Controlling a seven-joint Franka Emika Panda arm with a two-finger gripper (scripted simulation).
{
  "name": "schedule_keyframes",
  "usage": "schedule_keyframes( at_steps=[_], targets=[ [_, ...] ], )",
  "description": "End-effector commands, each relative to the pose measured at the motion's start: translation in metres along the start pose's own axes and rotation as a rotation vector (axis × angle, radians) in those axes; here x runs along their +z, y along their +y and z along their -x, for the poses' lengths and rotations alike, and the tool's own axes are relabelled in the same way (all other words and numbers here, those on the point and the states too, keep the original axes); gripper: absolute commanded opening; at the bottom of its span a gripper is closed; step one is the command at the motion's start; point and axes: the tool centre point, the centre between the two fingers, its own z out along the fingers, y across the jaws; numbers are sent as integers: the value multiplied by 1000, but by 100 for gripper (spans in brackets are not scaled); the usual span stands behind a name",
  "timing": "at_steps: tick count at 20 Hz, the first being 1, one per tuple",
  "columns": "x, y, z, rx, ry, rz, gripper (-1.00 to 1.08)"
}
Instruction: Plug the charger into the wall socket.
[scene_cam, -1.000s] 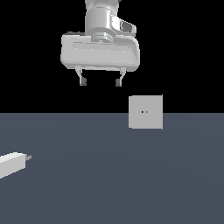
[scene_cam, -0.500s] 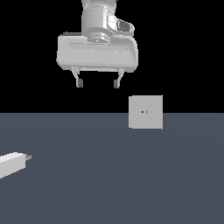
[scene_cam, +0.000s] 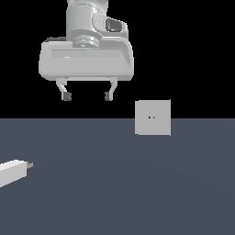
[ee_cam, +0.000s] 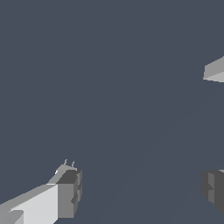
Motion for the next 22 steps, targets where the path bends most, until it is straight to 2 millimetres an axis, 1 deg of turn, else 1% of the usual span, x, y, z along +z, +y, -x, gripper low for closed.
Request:
schedule_keyframes(
  at_steps=[1,6,12,17,22],
  targets=[
    [9,-11,11,32,4,2,100],
    [29,-34,32,99,13,5,100],
    [51,-62,53,174,24,10,100],
    [66,-82,65,223,30,13,100],
    [77,-96,72,258,35,16,100]
  ],
)
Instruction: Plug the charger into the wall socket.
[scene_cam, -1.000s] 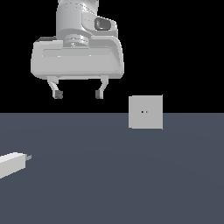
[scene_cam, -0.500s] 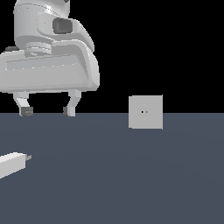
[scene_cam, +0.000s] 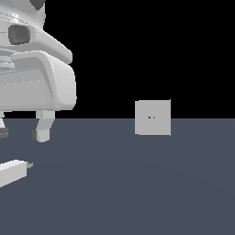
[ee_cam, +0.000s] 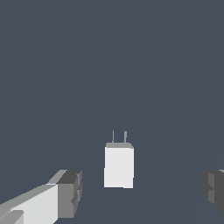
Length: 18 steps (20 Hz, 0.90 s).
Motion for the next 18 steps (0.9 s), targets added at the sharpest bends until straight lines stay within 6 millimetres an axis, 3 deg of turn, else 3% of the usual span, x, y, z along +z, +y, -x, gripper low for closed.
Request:
schedule_keyframes(
  at_steps=[1,13,18],
  targets=[
    [4,-5,4,16,3,1,100],
    [11,-12,10,34,5,3,100],
    [24,-12,10,34,5,3,100]
  ],
)
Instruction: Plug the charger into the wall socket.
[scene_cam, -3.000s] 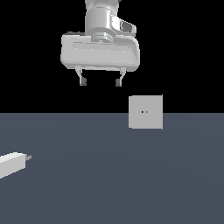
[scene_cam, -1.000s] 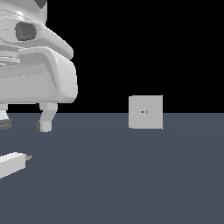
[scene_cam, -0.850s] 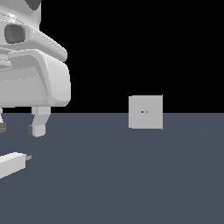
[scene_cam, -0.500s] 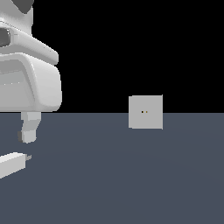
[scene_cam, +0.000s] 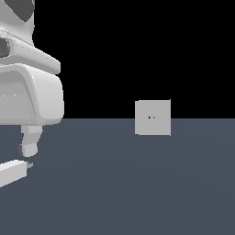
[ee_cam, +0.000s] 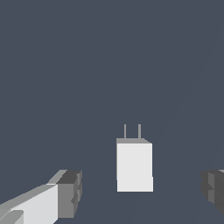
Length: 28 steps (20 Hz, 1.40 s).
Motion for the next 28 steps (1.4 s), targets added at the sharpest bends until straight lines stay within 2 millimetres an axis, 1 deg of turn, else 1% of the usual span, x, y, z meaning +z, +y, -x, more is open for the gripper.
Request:
schedule_keyframes(
  at_steps=[1,4,7,12,13,24,28],
  targets=[
    [9,0,1,0,-1,1,100],
    [24,1,2,1,-1,1,100],
    [35,0,2,1,-1,1,100],
    [41,0,2,2,0,1,100],
    [41,0,2,2,0,1,-100],
    [41,0,2,1,0,0,-100],
    [39,6,-2,-2,0,0,-100]
  ],
)
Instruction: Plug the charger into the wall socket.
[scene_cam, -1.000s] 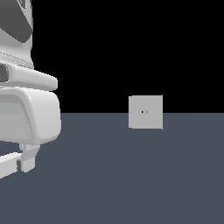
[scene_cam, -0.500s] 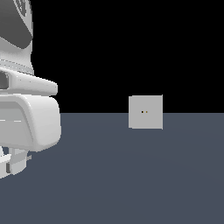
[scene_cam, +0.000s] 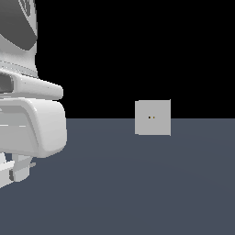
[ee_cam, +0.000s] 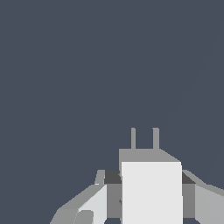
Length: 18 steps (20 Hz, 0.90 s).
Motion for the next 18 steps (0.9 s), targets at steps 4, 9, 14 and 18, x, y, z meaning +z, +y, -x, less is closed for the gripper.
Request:
schedule_keyframes(
  at_steps=[4,9,14,18],
  targets=[
    [-6,17,-11,-7,1,0,-100],
    [-15,45,-28,-22,1,-1,-100],
    [-29,83,-53,-41,1,-2,-100],
    [-41,117,-78,-59,1,-3,-100]
  ],
)
